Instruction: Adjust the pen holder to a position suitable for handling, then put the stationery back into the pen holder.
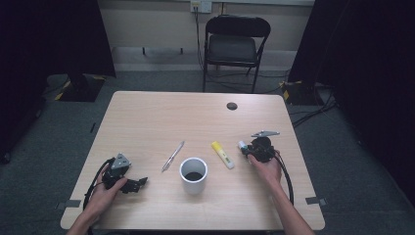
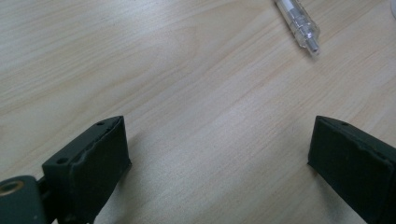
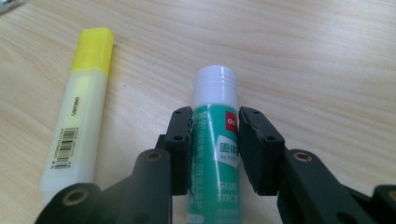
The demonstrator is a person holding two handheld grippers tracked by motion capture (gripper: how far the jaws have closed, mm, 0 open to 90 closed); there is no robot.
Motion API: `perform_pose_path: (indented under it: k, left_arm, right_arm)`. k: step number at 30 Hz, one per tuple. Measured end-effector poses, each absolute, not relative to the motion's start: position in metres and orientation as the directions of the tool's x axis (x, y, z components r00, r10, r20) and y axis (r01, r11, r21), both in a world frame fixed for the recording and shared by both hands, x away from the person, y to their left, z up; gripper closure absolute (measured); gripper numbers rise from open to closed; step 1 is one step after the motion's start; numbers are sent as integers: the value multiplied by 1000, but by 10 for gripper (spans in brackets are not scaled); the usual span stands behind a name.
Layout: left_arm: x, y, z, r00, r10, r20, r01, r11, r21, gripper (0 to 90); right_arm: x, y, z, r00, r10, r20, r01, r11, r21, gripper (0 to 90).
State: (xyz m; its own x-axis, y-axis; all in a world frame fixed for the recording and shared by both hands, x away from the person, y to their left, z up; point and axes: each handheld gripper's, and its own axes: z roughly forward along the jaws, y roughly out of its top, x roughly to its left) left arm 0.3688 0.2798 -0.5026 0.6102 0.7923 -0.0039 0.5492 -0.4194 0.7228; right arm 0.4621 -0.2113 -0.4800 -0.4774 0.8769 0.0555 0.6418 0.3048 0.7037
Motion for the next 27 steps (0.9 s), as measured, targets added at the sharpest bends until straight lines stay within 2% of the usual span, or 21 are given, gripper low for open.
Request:
perform_pose_path:
  k: [6, 10, 20, 27]
  left_arm:
    - [369, 280, -503, 610, 792, -7, 552, -419, 721, 41]
    - [370, 280, -503, 617, 787, -3, 547, -426, 721, 29]
    - [370, 279, -503, 619, 786, -7, 550, -427, 718, 21]
    - [371, 278, -503, 620, 784, 1, 550, -436, 712, 2]
  right_arm:
    - [457, -217, -480, -477, 874, 88, 657, 288, 697, 660]
    - [453, -219, -478, -487, 871, 61, 652, 316, 689, 660]
    - [440, -223, -478, -505, 860, 67, 651, 329, 684, 659]
    - [429, -221, -479, -512, 852, 109, 656, 306, 690, 643]
